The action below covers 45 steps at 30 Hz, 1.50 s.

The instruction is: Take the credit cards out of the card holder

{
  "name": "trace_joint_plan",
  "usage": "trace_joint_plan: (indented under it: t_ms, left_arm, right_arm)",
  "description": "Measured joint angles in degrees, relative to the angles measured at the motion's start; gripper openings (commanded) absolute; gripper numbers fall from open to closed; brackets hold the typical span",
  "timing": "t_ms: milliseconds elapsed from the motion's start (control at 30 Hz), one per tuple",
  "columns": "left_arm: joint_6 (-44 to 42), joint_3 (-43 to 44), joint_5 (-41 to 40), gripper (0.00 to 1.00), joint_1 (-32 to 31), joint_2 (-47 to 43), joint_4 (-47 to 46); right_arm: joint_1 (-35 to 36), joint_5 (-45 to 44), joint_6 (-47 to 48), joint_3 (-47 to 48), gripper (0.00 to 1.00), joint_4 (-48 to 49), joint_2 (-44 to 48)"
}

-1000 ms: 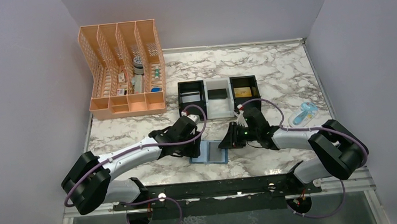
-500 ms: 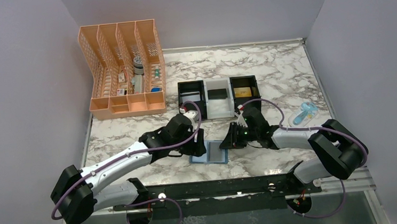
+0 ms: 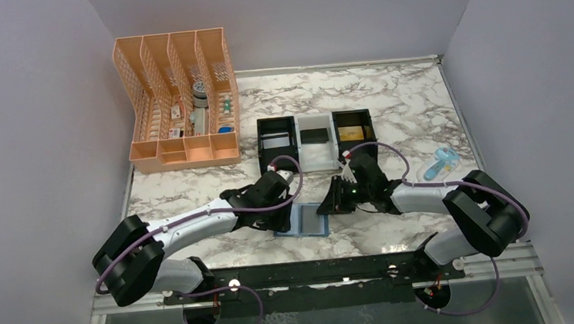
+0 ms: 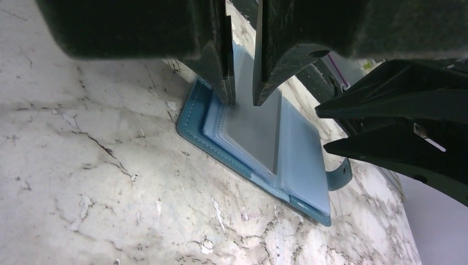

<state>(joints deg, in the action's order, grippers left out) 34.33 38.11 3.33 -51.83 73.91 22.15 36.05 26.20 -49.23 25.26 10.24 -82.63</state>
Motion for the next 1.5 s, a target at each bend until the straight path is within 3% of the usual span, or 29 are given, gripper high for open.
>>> trace_joint_plan:
  t_ms: [333, 1500]
  left_arm:
    - [-0.83, -2.49, -1.46, 0.34, -0.04, 0.9, -2.01]
    - [-0.57, -4.98, -1.42, 0.34, -0.35, -0.61, -4.87]
  right_arm:
    - [0.0, 1.11, -0.04, 0.85, 0.17, 0.55, -1.64]
    - [0.0, 4.63, -2.23, 1.57, 0.2, 4.28, -3.26]
